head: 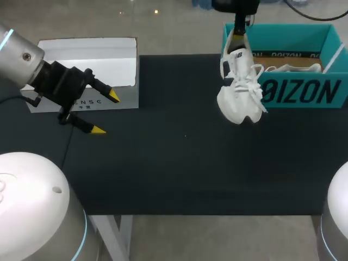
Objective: Take the shoe out of the shoebox, open the shoe tongue, remove and reinsert the insole, then place the shoe into the shoebox
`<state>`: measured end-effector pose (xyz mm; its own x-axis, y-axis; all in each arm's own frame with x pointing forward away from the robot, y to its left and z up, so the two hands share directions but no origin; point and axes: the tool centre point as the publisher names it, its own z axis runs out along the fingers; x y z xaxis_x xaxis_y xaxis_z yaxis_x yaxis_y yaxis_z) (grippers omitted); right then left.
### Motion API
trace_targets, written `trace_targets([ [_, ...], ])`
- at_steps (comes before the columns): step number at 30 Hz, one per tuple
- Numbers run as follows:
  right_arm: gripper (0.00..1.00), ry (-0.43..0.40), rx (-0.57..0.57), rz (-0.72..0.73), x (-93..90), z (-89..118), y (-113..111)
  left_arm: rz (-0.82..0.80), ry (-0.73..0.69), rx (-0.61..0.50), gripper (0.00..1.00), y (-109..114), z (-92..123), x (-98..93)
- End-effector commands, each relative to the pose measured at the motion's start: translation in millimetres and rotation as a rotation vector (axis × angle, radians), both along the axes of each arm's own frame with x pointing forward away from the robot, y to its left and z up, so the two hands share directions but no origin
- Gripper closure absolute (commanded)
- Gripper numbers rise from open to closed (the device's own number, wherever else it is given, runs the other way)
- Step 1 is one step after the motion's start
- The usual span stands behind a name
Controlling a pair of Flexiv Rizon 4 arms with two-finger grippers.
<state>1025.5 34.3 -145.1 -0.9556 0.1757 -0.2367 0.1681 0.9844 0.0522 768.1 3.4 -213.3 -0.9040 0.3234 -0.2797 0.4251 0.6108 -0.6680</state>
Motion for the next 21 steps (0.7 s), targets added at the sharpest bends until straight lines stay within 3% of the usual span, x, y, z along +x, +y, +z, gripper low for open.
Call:
trace_targets([
  [1,1.00,-0.003,0.026,0.008,-4.1,3,-14,0.000,0.000,0.003,0.00,0,0,0.0],
  [15,1.00,-0.003,0.026,0.008,-4.1,3,-14,0.000,0.000,0.003,0.00,0,0,0.0],
  [17,1.00,0.025,0.041,-0.061,10.2,5,-13,0.000,0.000,0.003,0.00,0,0,0.0],
  [21,1.00,-0.013,0.072,-0.302,44.9,7,-27,0.000,0.000,0.003,0.00,0,0,0.0],
])
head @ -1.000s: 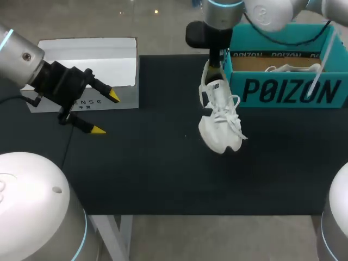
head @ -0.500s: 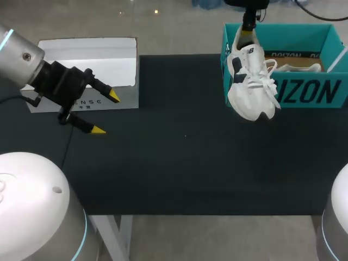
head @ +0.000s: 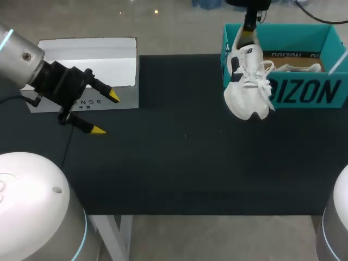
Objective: Take the shoe out of the shoebox, open the shoe tongue, remove and reinsert the insole, then place the shoe into the shoebox
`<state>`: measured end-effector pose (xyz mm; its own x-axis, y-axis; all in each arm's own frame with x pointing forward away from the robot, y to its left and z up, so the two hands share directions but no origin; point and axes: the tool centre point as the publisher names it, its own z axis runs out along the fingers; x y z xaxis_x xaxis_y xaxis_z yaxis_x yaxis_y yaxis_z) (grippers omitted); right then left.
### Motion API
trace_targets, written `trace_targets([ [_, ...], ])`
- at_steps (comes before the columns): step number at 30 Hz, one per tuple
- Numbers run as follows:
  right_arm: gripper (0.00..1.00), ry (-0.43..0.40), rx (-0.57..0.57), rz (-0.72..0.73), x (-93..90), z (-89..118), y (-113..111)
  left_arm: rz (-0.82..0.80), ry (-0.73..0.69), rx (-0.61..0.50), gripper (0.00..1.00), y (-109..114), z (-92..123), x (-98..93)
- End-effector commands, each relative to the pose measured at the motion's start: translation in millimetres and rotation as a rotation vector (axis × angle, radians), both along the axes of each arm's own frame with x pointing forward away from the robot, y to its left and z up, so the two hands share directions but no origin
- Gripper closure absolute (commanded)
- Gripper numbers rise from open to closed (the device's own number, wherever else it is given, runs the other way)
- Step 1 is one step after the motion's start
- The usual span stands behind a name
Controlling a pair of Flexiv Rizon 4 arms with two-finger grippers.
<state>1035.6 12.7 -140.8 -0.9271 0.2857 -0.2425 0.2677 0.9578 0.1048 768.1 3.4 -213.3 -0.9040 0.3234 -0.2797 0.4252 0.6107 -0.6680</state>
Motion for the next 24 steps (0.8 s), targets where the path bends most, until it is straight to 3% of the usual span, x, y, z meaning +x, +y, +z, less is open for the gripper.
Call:
trace_targets([
  [1,1.00,-0.042,0.013,-0.276,42.4,3,-11,0.000,0.000,0.003,0.00,0,0,0.0],
  [3,1.00,-0.110,-0.012,-0.416,58.8,3,-26,0.000,0.000,0.003,0.00,0,0,0.0],
  [10,1.00,-0.072,0.055,-0.807,95.7,3,-90,0.000,0.000,0.003,0.00,0,0,0.0],
  [16,1.00,-0.079,0.097,-1.171,133.3,-1,-160,0.000,0.000,0.003,0.00,0,0,0.0],
  [20,1.00,-0.124,0.075,-1.376,141.6,-4,-200,0.000,0.000,0.003,0.00,0,0,0.0],
  [21,1.00,-0.129,0.134,-1.362,137.7,-2,-209,0.000,0.000,0.003,0.00,0,0,0.0],
  [24,1.00,-0.129,0.134,-1.362,137.7,-2,-209,0.000,0.000,0.003,0.00,0,0,0.0],
])
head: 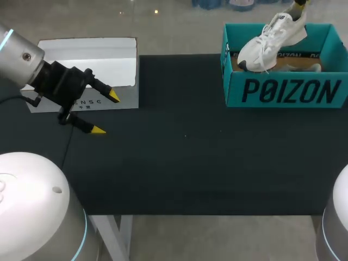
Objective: Take the shoe out of the shoebox, open the shoe tongue, remove and reinsert the insole, then place the shoe into the shoebox
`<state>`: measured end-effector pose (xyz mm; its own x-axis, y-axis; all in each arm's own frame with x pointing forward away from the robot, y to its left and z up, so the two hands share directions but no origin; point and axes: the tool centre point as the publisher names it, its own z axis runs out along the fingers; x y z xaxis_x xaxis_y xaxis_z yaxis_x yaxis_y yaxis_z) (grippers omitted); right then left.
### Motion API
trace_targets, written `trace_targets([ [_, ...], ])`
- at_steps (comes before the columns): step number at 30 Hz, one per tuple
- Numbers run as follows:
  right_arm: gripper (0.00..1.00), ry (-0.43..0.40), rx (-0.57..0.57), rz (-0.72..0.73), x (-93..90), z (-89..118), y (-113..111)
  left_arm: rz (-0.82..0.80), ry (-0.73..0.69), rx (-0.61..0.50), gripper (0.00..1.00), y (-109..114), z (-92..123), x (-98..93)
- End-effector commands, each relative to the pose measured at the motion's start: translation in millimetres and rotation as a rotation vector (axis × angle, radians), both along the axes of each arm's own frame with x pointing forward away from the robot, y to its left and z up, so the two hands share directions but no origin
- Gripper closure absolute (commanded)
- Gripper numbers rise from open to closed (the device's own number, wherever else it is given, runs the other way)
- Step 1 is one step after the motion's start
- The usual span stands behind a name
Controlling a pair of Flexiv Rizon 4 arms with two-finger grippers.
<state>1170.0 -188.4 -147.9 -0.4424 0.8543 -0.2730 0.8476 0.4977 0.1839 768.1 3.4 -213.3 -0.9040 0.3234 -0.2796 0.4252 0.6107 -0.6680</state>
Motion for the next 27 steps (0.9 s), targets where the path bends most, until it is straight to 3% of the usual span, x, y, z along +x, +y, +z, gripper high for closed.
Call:
trace_targets([
  [1,1.00,-0.072,0.086,-0.589,3.3,5,-8,0.000,0.000,0.003,0.00,0,0,0.0],
  [17,1.00,-0.072,0.086,-0.589,3.3,5,-8,0.000,0.000,0.003,0.00,0,0,0.0],
  [19,1.00,-0.049,0.126,-0.670,8.6,2,-20,0.000,0.000,0.003,0.00,0,0,0.0],
  [21,1.00,-0.089,0.148,-0.770,14.4,-1,-34,0.000,0.000,0.003,0.00,0,0,0.0],
  [27,1.00,-0.096,0.229,-0.916,14.9,-4,-65,0.000,0.000,0.003,0.00,0,0,0.0],
])
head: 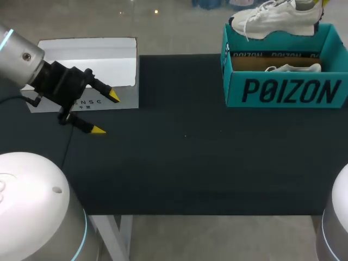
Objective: Take the shoe out of the shoebox, open the shoe tongue, remove and reinsert the insole, then place the shoe into the shoebox
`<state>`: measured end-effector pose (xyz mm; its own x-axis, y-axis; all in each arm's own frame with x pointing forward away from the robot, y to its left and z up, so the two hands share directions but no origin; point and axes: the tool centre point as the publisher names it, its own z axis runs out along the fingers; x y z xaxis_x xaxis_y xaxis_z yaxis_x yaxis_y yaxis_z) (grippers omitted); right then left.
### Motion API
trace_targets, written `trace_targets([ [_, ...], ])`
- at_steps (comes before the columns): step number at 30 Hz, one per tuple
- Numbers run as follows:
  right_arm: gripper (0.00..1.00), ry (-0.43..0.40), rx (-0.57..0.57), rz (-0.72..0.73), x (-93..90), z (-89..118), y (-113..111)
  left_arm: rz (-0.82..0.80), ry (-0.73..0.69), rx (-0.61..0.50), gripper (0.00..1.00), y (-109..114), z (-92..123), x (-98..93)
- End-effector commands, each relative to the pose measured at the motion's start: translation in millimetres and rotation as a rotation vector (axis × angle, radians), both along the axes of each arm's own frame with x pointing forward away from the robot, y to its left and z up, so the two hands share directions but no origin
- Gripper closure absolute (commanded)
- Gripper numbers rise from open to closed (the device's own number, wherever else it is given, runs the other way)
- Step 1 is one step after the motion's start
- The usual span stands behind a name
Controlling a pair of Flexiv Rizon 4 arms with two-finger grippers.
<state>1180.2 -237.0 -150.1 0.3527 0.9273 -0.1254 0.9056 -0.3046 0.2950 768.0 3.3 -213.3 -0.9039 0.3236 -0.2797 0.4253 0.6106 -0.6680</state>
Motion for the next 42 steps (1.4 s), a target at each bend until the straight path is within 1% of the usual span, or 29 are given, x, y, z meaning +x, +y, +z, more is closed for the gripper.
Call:
trace_targets([
  [1,1.00,-0.016,0.068,-0.105,4.3,-3,-21,0.000,0.000,0.003,0.00,0,0,0.1],
  [4,1.00,-0.010,0.060,-0.109,1.6,-10,-28,0.000,0.000,0.003,0.00,0,0,0.1],
  [8,1.00,0.007,0.039,-0.093,-3.6,-21,-31,0.000,0.000,0.003,0.00,0,0,0.1],
  [13,1.00,-0.004,-0.016,-0.074,-9.4,-30,-32,0.000,0.000,0.003,0.00,0,0,0.1],
  [20,1.00,-0.006,-0.031,-0.075,-13.9,-44,-39,0.000,0.000,0.003,0.00,0,0,0.1],
  [26,1.00,-0.008,-0.038,-0.093,-17.8,-67,-48,0.000,0.000,0.003,0.00,0,0,0.1],
  [31,1.00,0.006,-0.044,-0.098,-13.4,-85,-50,0.000,0.000,0.003,0.00,0,0,0.1],
  [42,1.00,0.003,-0.030,-0.113,7.7,-100,-51,0.000,0.000,0.003,0.00,0,0,0.1],
])
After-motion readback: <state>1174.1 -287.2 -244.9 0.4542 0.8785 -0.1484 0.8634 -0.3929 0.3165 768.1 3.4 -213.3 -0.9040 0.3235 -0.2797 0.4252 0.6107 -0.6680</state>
